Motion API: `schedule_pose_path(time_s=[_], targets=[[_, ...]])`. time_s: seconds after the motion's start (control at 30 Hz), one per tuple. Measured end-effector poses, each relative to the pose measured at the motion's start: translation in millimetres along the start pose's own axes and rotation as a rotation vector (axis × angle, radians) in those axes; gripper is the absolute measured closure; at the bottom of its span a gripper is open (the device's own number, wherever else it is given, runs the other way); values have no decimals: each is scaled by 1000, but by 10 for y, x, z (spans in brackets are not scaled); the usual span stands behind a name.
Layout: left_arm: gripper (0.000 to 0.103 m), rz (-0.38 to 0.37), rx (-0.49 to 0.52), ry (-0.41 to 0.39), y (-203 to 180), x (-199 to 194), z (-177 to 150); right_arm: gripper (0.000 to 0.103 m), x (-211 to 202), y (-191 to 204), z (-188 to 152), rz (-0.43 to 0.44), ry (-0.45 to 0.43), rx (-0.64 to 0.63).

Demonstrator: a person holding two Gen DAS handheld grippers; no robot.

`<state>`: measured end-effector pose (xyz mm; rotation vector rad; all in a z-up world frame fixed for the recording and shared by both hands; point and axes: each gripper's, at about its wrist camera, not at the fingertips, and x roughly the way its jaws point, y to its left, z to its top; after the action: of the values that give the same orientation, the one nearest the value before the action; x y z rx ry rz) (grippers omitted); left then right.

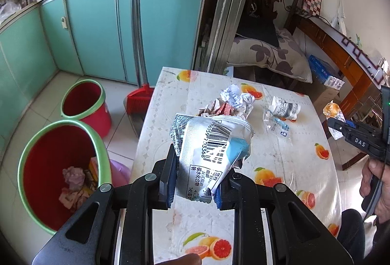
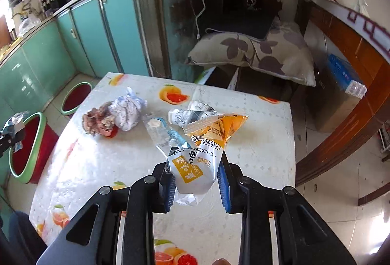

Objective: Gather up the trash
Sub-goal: 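Carry both wrappers over the red bucket and open both grippers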

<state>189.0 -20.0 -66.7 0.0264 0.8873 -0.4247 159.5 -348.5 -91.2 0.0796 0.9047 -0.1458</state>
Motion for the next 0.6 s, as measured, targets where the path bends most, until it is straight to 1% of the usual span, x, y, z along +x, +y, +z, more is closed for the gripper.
schedule_pose_path(time_s=[0.1,0.2,0.37,0.53,0.6], targets=[[80,32,-16,-36,134,-209,20,76,-232,327,85,48,-43,-38],[80,71,-35,-64,330,-404,26,76,-367,713,142,102,-74,-78],[80,140,-89,-102,803,-682,1,76,-430,1418,234,188,-99,-143],[80,211,-158,-105,1351,-764,-101,76,-419,2167,323,271,-107,-219],[80,219,-186,-92,1562,-722,-147,76,-428,2448,348,296,-111,-251]])
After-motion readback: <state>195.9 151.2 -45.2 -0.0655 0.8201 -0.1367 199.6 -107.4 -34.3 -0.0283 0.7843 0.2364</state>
